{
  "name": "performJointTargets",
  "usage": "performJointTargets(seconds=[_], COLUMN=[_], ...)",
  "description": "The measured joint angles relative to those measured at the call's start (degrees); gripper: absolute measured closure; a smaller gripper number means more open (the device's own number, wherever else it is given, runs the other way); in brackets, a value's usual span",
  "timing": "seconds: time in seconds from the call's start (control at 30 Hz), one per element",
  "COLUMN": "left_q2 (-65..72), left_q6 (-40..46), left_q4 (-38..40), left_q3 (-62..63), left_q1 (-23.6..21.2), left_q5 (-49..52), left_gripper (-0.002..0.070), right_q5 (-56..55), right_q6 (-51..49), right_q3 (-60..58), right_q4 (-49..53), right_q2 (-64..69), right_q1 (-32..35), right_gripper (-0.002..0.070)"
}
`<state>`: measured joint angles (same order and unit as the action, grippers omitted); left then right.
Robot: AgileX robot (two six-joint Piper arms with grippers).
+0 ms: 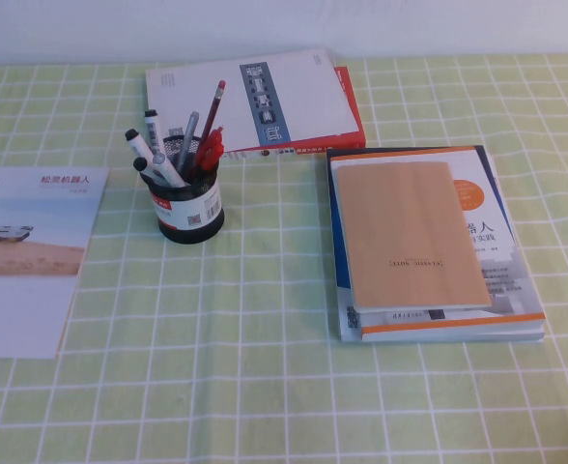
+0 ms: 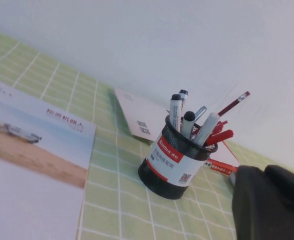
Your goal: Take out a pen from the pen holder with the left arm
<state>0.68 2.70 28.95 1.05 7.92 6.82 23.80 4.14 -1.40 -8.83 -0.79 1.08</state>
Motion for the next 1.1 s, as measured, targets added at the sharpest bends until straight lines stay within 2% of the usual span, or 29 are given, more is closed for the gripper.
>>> performJointTargets(seconds=[0.3, 0.57, 0.67, 0.8, 0.97, 1.1], left_q2=[24.06, 44.24, 49.52, 55.31, 60.77, 63.74], left_q6=[5.08, 17.64, 23.06, 29.17, 31.74, 31.64], left_q4=[-1.27, 0.78, 5.22, 10.10, 11.41, 11.20], left_q3=[19.73, 32.45, 34.75, 35.24, 35.26, 35.26], left_q1=[0.00, 0.30, 3.32, 10.27, 19.49, 23.58], left_q5=[6.68, 10.62, 8.38, 0.50, -8.33, -12.92], left_gripper=[0.0676, 0.0676, 0.0676, 0.0676, 0.0676, 0.0676], right_q5=[0.00, 0.00, 0.00, 0.00, 0.00, 0.00], right_q6=[0.00, 0.00, 0.00, 0.00, 0.00, 0.00], right_q3=[0.00, 0.00, 0.00, 0.00, 0.00, 0.00], right_q4=[0.00, 0.00, 0.00, 0.00, 0.00, 0.00], right_q2=[0.00, 0.00, 0.00, 0.00, 0.00, 0.00], right_q1=[0.00, 0.00, 0.00, 0.00, 0.00, 0.00], right_gripper=[0.0689, 0.0689, 0.0689, 0.0689, 0.0689, 0.0689])
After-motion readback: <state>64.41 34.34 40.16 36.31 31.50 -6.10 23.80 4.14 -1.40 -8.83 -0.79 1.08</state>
